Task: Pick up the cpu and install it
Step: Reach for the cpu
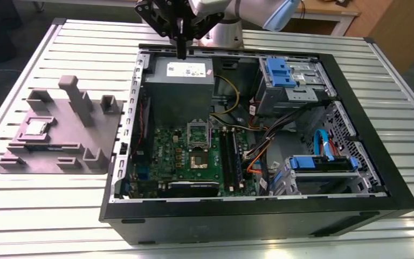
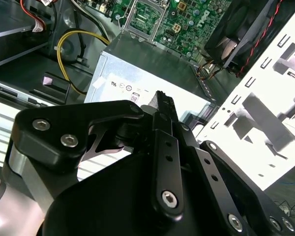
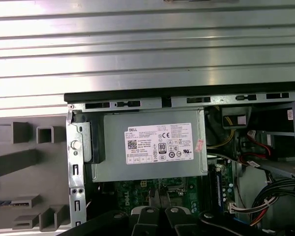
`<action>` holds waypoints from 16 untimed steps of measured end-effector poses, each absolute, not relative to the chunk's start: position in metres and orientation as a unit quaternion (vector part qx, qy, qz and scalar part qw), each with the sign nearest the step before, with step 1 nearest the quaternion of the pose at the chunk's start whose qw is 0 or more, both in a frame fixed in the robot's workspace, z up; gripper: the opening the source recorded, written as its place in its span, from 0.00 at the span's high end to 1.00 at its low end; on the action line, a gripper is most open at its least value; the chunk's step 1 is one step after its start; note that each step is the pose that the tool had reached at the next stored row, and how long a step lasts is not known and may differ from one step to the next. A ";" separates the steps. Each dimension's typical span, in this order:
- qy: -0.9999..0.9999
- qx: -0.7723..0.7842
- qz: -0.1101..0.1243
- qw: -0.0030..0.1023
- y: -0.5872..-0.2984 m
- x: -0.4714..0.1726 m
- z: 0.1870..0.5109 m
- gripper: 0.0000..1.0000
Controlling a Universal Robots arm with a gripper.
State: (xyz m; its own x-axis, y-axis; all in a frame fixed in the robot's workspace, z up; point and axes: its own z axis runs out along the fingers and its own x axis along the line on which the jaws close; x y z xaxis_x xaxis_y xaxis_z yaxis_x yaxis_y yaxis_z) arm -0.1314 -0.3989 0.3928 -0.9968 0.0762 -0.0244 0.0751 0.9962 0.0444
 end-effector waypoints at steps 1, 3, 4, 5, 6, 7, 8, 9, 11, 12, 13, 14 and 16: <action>0.999 0.038 0.022 0.013 -0.399 -0.132 0.393 0.90; 0.999 0.038 0.022 0.013 -0.399 -0.134 0.392 0.90; 0.999 0.038 0.022 0.013 -0.399 -0.134 0.392 0.90; 0.999 0.038 0.022 0.013 -0.399 -0.134 0.392 0.90; 0.999 0.038 0.022 0.013 -0.399 -0.134 0.392 0.90; 0.999 0.038 0.022 0.013 -0.399 -0.135 0.392 0.90; 0.999 0.038 0.022 0.013 -0.399 -0.135 0.392 0.90; 0.999 0.038 0.022 0.013 -0.399 -0.136 0.392 0.90; 0.999 0.038 0.022 0.013 -0.399 -0.137 0.392 0.90; 0.999 0.038 0.022 0.013 -0.399 -0.138 0.392 0.90; 0.999 0.038 0.022 0.013 -0.399 -0.138 0.392 0.90; 0.999 0.038 0.022 0.013 -0.399 -0.139 0.392 0.90; 0.999 0.038 0.022 0.012 -0.399 -0.139 0.392 0.90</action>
